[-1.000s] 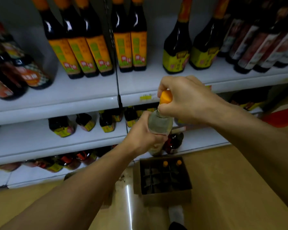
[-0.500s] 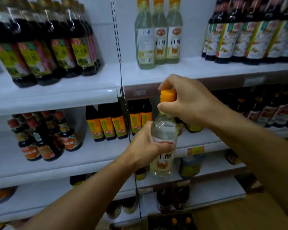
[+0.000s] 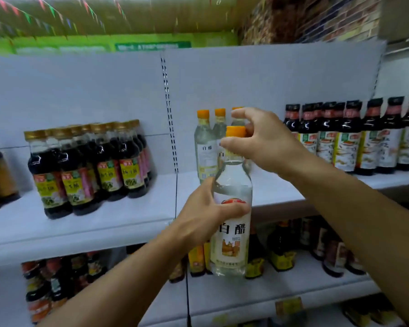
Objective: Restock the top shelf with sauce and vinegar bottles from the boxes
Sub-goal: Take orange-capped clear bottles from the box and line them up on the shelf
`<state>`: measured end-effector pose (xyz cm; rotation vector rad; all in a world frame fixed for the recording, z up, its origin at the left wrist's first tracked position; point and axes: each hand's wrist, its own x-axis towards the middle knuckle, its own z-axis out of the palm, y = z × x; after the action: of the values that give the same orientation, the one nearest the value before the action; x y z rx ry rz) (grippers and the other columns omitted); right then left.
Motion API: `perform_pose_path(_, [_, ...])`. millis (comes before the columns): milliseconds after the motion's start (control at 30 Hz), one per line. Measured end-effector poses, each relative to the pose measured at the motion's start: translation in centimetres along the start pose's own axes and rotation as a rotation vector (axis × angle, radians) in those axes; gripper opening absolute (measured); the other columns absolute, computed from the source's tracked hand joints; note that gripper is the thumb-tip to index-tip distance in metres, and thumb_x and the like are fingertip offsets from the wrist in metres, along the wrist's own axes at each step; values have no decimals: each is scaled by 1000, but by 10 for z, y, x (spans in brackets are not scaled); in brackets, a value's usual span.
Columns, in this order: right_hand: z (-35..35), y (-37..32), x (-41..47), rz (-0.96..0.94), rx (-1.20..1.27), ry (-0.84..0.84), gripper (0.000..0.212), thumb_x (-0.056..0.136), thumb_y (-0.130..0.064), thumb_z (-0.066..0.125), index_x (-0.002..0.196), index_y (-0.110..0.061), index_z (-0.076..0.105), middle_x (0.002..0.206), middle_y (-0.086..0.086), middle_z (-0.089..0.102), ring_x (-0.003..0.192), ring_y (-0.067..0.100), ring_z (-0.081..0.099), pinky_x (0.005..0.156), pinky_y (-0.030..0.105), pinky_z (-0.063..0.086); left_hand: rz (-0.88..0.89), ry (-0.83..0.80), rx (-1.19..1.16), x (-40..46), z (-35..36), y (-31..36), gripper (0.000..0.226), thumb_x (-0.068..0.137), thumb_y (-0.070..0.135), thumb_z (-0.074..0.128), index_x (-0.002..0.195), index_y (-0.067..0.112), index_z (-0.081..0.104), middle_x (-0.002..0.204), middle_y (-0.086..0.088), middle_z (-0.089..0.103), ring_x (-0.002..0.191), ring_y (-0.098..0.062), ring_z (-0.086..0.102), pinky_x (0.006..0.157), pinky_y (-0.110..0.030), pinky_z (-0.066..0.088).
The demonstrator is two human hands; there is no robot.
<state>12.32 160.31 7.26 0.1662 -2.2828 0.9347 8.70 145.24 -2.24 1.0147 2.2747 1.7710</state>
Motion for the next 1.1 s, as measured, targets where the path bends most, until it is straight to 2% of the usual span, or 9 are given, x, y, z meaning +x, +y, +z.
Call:
perform_pose_path(100, [-17,-1,22,-52,15,49,74,81,-38,76,146,-22,42,126,4,60,111,19,59,97,41,51,56,18,-28,19,0,22,37,79,20,77,109,26,58,94,6,74,83,-7,72,68,-22,56])
perform_pose_path(200, [-34,2,43,-99,-23,95,75,82,-45,74,146,-22,42,118,3,60,106,18,59,95,37,51,96,17,-31,40,2,41,34,80,21,76,110,23,59,94,3,74,85,-10,72,71,-25,56])
perform_pose_path(367, [-52,27,65,-114,8,48,68,88,-49,64,146,-21,42,100,-3,66,91,13,64,70,28,52,144,26,-16,83,5,64,32,84,20,73,114,15,61,98,-6,75,90,-21,73,79,-34,59])
perform_pose_path(500, [-54,72,67,-28,93,-91,79,85,-64,55,148,-20,38,114,-2,67,105,14,63,89,37,53,151,70,-40,114,8,79,24,86,15,69,109,16,64,94,-2,76,86,-16,74,67,-21,56])
perform_pose_path(567, [-52,93,65,24,194,-179,88,77,-68,55,149,-20,38,122,1,66,109,15,64,89,34,53,149,95,-43,127,12,81,19,87,13,68,104,20,63,90,-1,76,83,-14,74,63,-19,55])
perform_pose_path(733, [-35,128,63,41,337,-397,54,82,-39,75,131,-31,53,112,-6,71,104,9,67,93,41,55,112,150,-75,150,21,70,19,86,11,69,104,10,65,94,-9,76,84,-21,74,64,-24,56])
perform_pose_path(867, [-12,140,70,78,302,-324,50,78,-30,80,121,-34,54,104,-8,71,98,11,68,90,43,57,75,145,-87,163,25,52,19,85,11,70,103,11,65,94,-6,76,88,-25,74,71,-28,59])
perform_pose_path(1033, [9,159,81,113,258,-290,45,78,-31,80,114,-34,54,105,-12,69,98,9,67,88,41,57,33,128,-124,185,23,23,24,83,8,73,101,19,60,84,4,76,78,-12,74,61,-20,56])
perform_pose_path(1100, [17,169,85,130,235,-275,44,78,-29,80,113,-35,54,103,-14,69,97,7,66,87,40,57,15,122,-93,195,21,10,29,81,12,76,103,21,59,89,3,75,82,-13,73,69,-26,58])
